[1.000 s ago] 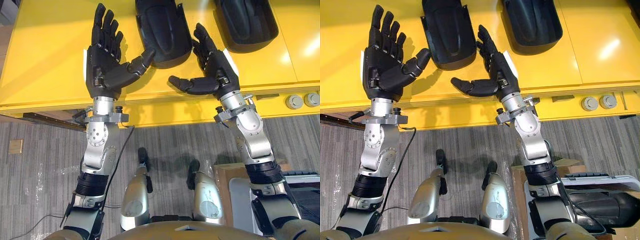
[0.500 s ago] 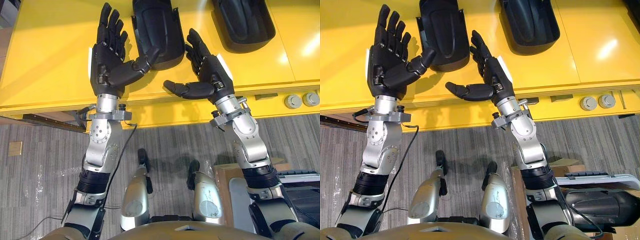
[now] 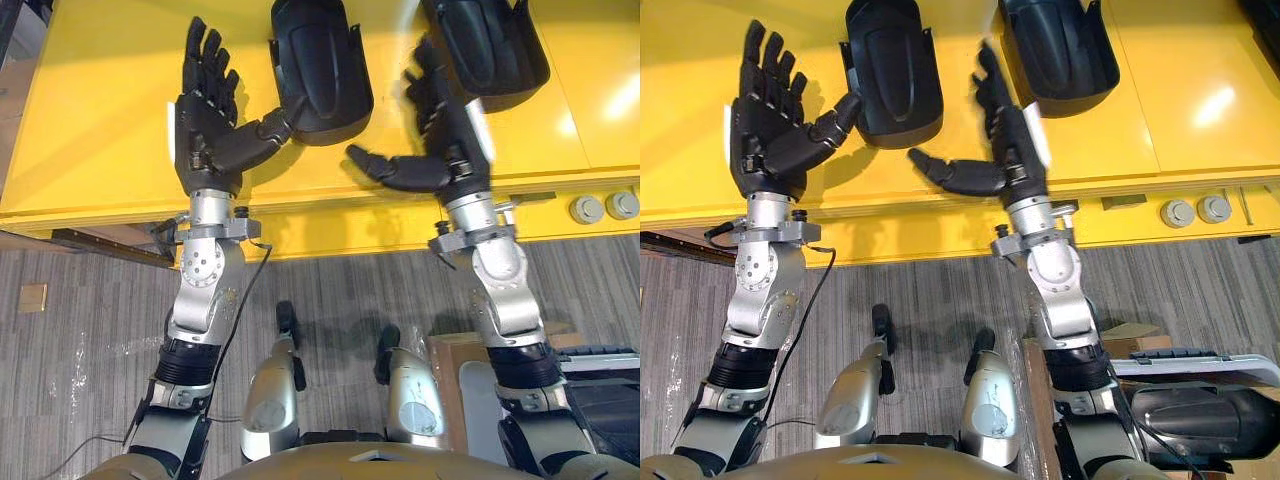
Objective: Walk over and take three plastic housings, then place them on the shelf
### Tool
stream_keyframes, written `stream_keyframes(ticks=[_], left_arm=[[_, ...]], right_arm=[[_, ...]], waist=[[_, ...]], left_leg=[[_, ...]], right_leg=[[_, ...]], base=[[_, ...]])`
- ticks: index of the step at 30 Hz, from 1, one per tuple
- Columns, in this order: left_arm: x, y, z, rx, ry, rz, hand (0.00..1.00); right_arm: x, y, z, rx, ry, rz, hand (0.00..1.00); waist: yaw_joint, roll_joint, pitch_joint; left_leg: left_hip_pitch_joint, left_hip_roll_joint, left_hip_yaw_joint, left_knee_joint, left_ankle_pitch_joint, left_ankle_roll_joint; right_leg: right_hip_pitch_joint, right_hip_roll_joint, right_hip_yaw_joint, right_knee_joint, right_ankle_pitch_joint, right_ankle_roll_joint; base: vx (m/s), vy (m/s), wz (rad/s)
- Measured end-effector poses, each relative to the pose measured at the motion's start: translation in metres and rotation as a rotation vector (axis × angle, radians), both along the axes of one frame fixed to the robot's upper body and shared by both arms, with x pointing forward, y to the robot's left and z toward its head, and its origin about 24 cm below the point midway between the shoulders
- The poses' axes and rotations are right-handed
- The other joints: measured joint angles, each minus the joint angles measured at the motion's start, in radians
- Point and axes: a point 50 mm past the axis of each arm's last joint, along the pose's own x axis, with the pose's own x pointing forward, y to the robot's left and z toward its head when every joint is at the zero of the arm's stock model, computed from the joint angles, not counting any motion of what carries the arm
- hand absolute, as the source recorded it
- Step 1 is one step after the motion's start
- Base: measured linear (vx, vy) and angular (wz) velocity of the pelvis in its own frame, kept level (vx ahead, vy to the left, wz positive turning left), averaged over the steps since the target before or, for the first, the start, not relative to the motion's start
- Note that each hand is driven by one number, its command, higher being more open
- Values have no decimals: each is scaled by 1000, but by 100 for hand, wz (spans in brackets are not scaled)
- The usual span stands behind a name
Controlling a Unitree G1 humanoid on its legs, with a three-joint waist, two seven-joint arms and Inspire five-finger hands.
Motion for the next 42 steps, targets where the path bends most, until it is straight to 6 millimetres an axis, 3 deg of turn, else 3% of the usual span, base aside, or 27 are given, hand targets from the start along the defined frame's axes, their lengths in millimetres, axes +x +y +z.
stream_keyframes(ticks=[4, 8, 13, 18, 23, 27, 33, 42], left_arm=[[-19, 17, 4, -35, -56, 66, 100], [-31, 30, 11, -44, -106, 115, 100], [-30, 34, 12, -1, -104, 114, 100], [-30, 37, 14, 44, -112, 108, 100], [-20, 43, 2, 98, -43, 105, 100], [-18, 44, -1, 114, -27, 100, 100], [-19, 48, 4, 186, -43, 74, 100], [-17, 49, 0, 230, -28, 24, 100]], right_arm=[[-25, -54, 25, 91, -164, -318, 100], [-39, -91, 13, 163, -117, -479, 100], [-34, -105, 1, 145, -27, -494, 100], [-26, -116, -10, 131, 59, -485, 100], [-15, -122, -23, 143, 155, -429, 100], [-5, -132, -21, 71, 207, -419, 100], [13, -129, -15, 119, 223, -308, 100], [28, -133, -22, 167, 278, -279, 100]], waist=[[-12, -2, -1], [-28, -2, -1], [-52, -3, -1], [-51, -4, -2], [-50, -4, -2], [-25, -5, -2], [-12, -10, -2], [10, -17, 0]], left_leg=[[-1, -1, 9, -1, -2, 1], [5, 2, 31, -1, -7, 1], [28, 8, 57, -1, -19, -2], [27, 17, 55, -1, -26, -3], [25, 15, 37, -1, -24, -4], [22, 15, 28, -3, -23, -5], [21, 14, 6, -4, -16, -5], [15, 13, -18, -20, 0, 0]], right_leg=[[5, 5, 11, -26, 12, 14], [7, 12, 31, -50, 26, 16], [32, 25, 52, -91, 49, 18], [38, 34, 47, -101, 51, 18], [54, 33, 27, -112, 53, 19], [57, 33, 18, -112, 53, 19], [72, 33, -3, -113, 51, 16], [73, 32, -28, -110, 50, 15]], base=[[26, -13, -4], [41, -27, -14], [29, -15, -17], [7, -8, -1], [30, -15, 10], [16, -15, 7], [1, -10, 10], [0, -16, 7]])
